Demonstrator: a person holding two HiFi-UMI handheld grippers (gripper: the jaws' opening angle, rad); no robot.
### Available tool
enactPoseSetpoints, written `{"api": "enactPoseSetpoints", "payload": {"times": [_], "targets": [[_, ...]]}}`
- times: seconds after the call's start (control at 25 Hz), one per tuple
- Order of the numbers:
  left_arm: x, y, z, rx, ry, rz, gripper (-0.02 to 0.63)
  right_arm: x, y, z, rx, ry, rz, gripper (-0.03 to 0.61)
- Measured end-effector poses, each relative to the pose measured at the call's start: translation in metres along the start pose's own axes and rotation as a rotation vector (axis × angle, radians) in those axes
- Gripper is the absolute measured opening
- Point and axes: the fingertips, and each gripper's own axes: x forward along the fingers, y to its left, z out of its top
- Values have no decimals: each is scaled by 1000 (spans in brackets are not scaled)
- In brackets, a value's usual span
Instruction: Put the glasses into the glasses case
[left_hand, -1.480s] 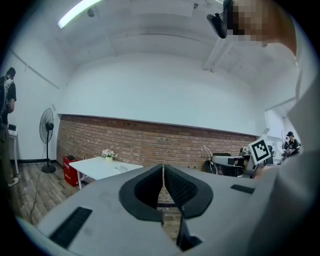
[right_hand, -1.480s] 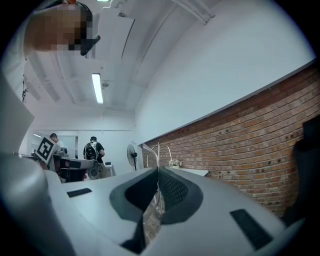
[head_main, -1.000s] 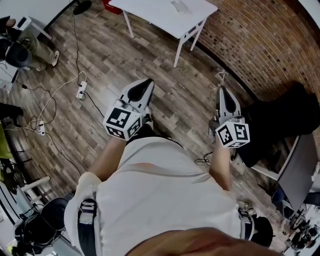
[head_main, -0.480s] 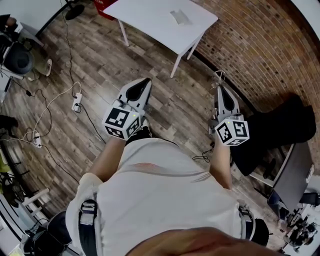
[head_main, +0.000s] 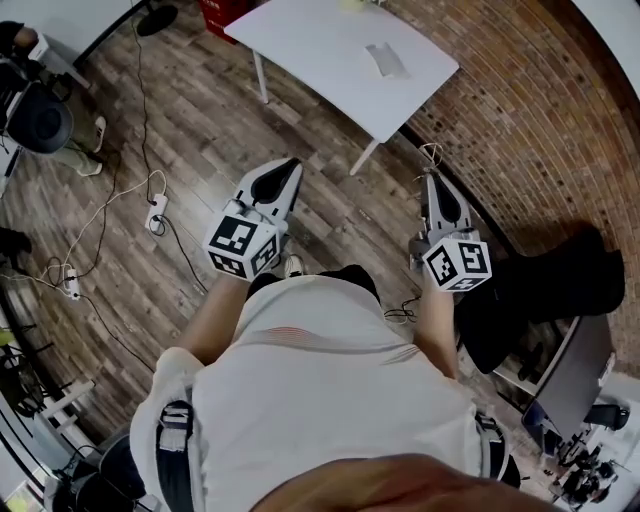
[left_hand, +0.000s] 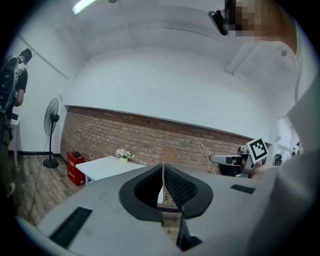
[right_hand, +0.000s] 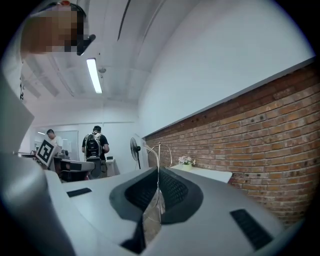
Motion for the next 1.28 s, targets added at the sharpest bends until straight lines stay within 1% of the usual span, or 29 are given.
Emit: {"api": "enactPoseSetpoints", "payload": {"times": [0.16,0.28,0.36,0.52,0.64,0.76,0.92,1.12,1.28], "targets": [[14,21,-8,-26,18,12,23,31,0,-10,2,45,27,60],[31,36,-13,-44,37,23,23,54,-12,-16,19,64,33,60],[42,44,-13,-42,40,35,23,71,-22,-19,25,71,41,60],[68,82,-2,-43,31,106,23,118,-44,-9,42,48,61,60],[96,97,13,-37,9,135,23,149,-65,6,33,28,79,60],[135,104,28,-9,0,135,23,176,-92,19,29,10,93,60],[185,109,43,4,-7,143,23,207,-132,27,44,16,104,60],[232,116,43,7,20,154,23,241,-175,30,54,31,120,61],[262,124,39,-8,48,151,23,267,-201,22,87,63,113,61]]}}
